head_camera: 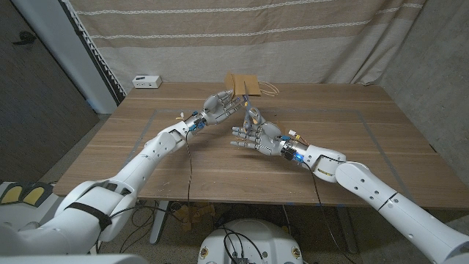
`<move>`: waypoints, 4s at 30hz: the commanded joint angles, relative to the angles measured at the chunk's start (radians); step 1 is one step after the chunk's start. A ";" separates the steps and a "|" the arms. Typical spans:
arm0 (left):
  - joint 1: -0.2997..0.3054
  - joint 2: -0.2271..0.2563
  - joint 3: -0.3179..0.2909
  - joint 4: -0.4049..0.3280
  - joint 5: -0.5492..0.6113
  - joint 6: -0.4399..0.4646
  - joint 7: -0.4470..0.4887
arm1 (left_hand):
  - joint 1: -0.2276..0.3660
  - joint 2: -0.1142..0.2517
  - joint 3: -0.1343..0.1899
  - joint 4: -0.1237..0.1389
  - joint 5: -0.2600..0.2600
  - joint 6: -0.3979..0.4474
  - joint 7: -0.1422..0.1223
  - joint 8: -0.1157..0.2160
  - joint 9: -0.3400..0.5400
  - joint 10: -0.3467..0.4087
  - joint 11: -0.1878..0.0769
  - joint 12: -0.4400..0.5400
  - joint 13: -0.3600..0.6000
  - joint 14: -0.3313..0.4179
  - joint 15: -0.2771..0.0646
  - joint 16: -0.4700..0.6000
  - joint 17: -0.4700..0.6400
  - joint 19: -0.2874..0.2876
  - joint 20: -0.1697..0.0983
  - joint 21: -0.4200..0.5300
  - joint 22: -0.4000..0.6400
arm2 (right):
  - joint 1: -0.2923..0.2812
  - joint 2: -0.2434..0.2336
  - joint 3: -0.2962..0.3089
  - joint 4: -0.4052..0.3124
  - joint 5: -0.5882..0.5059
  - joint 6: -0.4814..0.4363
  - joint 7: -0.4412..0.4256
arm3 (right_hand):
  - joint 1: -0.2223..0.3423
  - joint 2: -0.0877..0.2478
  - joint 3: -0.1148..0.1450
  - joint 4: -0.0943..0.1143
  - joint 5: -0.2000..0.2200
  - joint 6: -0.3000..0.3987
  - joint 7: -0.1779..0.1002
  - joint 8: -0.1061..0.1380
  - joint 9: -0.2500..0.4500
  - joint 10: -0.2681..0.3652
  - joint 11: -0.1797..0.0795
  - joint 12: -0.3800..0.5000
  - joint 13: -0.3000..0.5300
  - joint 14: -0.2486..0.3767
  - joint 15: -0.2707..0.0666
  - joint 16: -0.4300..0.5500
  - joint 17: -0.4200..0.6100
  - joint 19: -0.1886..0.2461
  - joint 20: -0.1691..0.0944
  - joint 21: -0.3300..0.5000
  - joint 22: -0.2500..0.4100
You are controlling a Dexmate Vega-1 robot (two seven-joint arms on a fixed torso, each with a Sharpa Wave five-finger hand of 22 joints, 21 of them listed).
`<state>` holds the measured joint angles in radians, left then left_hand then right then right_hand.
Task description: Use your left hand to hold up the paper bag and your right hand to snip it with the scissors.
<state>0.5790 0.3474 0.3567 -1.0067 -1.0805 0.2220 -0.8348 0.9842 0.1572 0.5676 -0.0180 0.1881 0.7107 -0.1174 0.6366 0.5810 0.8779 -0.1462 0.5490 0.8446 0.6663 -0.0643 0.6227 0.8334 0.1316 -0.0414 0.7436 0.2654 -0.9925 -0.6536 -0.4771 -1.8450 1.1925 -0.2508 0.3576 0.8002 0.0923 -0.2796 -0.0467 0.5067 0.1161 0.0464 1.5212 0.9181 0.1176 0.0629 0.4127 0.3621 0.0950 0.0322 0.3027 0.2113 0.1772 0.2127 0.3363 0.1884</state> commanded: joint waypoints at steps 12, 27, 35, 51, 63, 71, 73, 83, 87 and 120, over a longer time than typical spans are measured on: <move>0.016 0.011 -0.001 -0.022 -0.007 0.005 -0.003 | 0.041 0.041 0.006 -0.008 -0.002 0.161 -0.099 0.005 0.015 0.075 -0.067 -0.001 0.023 -0.005 -0.164 0.007 -0.003 -0.009 -0.030 0.020 -0.011 | 0.017 0.014 -0.009 0.017 -0.011 -0.002 0.011 | -0.005 0.004 0.001 -0.010 -0.002 0.006 0.001 0.008 -0.003 0.012 0.003 -0.003 0.001 0.012 -0.001 -0.002 0.006 0.009 0.004 -0.008 0.002; 0.012 0.012 0.000 -0.018 -0.009 0.005 -0.007 | 0.038 0.041 0.006 -0.007 -0.003 0.159 -0.099 0.002 0.016 0.075 -0.067 -0.005 0.025 -0.007 -0.164 0.010 -0.008 -0.013 -0.029 0.034 -0.021 | 0.011 0.020 -0.006 0.009 -0.018 0.008 -0.010 | 0.042 0.024 0.024 -0.033 0.004 0.073 -0.039 0.007 -0.051 0.144 -0.039 0.034 -0.004 0.100 -0.047 0.022 0.006 0.039 0.002 -0.020 0.002; 0.013 0.010 0.000 -0.017 -0.008 0.001 -0.011 | 0.037 0.041 0.007 -0.007 -0.002 0.160 -0.099 -0.001 0.015 0.078 -0.067 -0.006 0.029 -0.008 -0.164 0.012 -0.011 -0.018 -0.030 0.044 -0.027 | 0.010 0.017 -0.006 0.001 -0.023 0.006 -0.029 | 0.068 0.047 0.043 -0.041 0.006 0.081 -0.047 0.005 -0.067 0.208 -0.028 0.040 -0.020 0.180 -0.087 0.049 0.008 0.080 -0.039 -0.016 0.003; 0.020 0.013 0.007 -0.033 -0.009 0.008 -0.016 | 0.036 0.041 0.008 -0.008 -0.003 0.164 -0.099 -0.002 0.019 0.079 -0.067 -0.012 0.029 -0.010 -0.164 0.016 -0.016 -0.024 -0.030 0.059 -0.036 | 0.014 0.028 -0.007 0.005 -0.020 0.008 -0.040 | 0.146 0.092 0.144 -0.044 -0.022 0.114 -0.082 -0.008 -0.130 0.468 -0.146 0.074 -0.092 0.443 -0.245 0.192 0.045 0.208 -0.190 0.036 0.020; 0.028 0.013 0.016 -0.047 -0.008 0.014 -0.021 | 0.035 0.040 0.009 -0.009 -0.003 0.165 -0.099 -0.005 0.017 0.083 -0.067 -0.012 0.034 -0.010 -0.164 0.018 -0.020 -0.027 -0.030 0.069 -0.041 | 0.014 0.018 0.002 -0.008 -0.002 -0.013 -0.064 | 0.204 0.110 0.234 -0.033 -0.068 0.149 -0.117 -0.021 -0.185 0.640 -0.203 0.109 -0.130 0.583 -0.260 0.293 0.085 0.266 -0.277 0.087 0.035; 0.034 0.016 0.021 -0.059 -0.009 0.018 -0.020 | 0.034 0.041 0.009 -0.010 -0.003 0.165 -0.099 -0.006 0.019 0.084 -0.067 -0.015 0.034 -0.010 -0.164 0.021 -0.022 -0.030 -0.030 0.076 -0.045 | 0.013 0.013 0.002 -0.019 -0.003 -0.023 -0.084 | 0.238 0.114 0.300 -0.013 -0.099 0.144 -0.122 -0.020 -0.186 0.726 -0.223 0.123 -0.146 0.654 -0.265 0.335 0.099 0.276 -0.307 0.117 0.049; 0.035 0.016 0.022 -0.061 -0.009 0.019 -0.022 | 0.034 0.040 0.009 -0.010 -0.003 0.167 -0.099 -0.005 0.020 0.084 -0.067 -0.016 0.033 -0.009 -0.164 0.021 -0.023 -0.030 -0.030 0.078 -0.045 | 0.011 0.012 0.003 -0.025 -0.005 -0.023 -0.093 | 0.252 0.109 0.319 -0.010 -0.111 0.153 -0.121 -0.023 -0.196 0.766 -0.230 0.131 -0.150 0.690 -0.266 0.349 0.100 0.287 -0.315 0.133 0.053; 0.045 0.020 0.023 -0.078 -0.013 0.021 -0.011 | 0.034 0.040 0.009 -0.012 -0.004 0.170 -0.099 -0.008 0.018 0.086 -0.067 -0.018 0.035 -0.009 -0.164 0.024 -0.025 -0.033 -0.031 0.085 -0.048 | -0.002 0.005 0.007 -0.041 -0.005 -0.020 -0.118 | 0.320 0.081 0.354 -0.024 -0.195 0.207 -0.130 -0.023 -0.232 1.083 -0.260 0.411 0.088 0.923 -0.268 0.380 0.071 0.299 -0.362 0.244 0.090; 0.050 0.025 0.017 -0.082 -0.013 0.010 -0.002 | 0.035 0.040 0.010 -0.013 -0.004 0.167 -0.100 -0.011 0.015 0.088 -0.067 -0.018 0.036 -0.010 -0.164 0.025 -0.025 -0.034 -0.032 0.087 -0.049 | -0.004 -0.009 0.010 -0.056 0.002 -0.041 -0.140 | 0.337 0.079 0.349 -0.032 -0.206 0.209 -0.132 -0.044 -0.250 1.016 -0.262 0.553 0.294 0.956 -0.268 0.401 0.146 0.289 -0.352 0.292 0.105; 0.040 0.020 0.008 -0.051 -0.011 -0.021 0.003 | 0.027 0.039 0.019 -0.009 -0.004 0.170 -0.099 -0.016 0.015 0.092 -0.068 -0.028 0.039 -0.022 -0.164 0.021 -0.038 -0.040 -0.035 0.110 -0.059 | 0.018 -0.044 0.019 -0.100 0.078 -0.166 -0.289 | 0.381 0.041 0.332 -0.063 -0.261 0.310 -0.056 -0.074 -0.331 0.993 -0.254 0.918 0.866 1.112 -0.255 0.808 0.458 0.526 -0.417 0.787 0.234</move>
<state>0.6270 0.3747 0.3598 -1.0715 -1.0914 0.1994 -0.8249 0.9859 0.1629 0.5787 -0.0292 0.1764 0.7270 -0.1013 0.6144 0.5810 0.8907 -0.1335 0.5202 0.8817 0.6485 -0.0606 0.6438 0.7918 0.0941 -0.0396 0.8440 0.2044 -0.9834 -0.6908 -0.4596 -1.9347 1.2530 -0.3841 0.1136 1.1560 0.1322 0.0653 -0.0996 0.2475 0.3535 -0.0433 1.4282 0.5840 0.5227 0.2411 1.2907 1.2028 1.2158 -0.2073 1.1009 0.6858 0.6839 -0.0634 1.0893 0.4238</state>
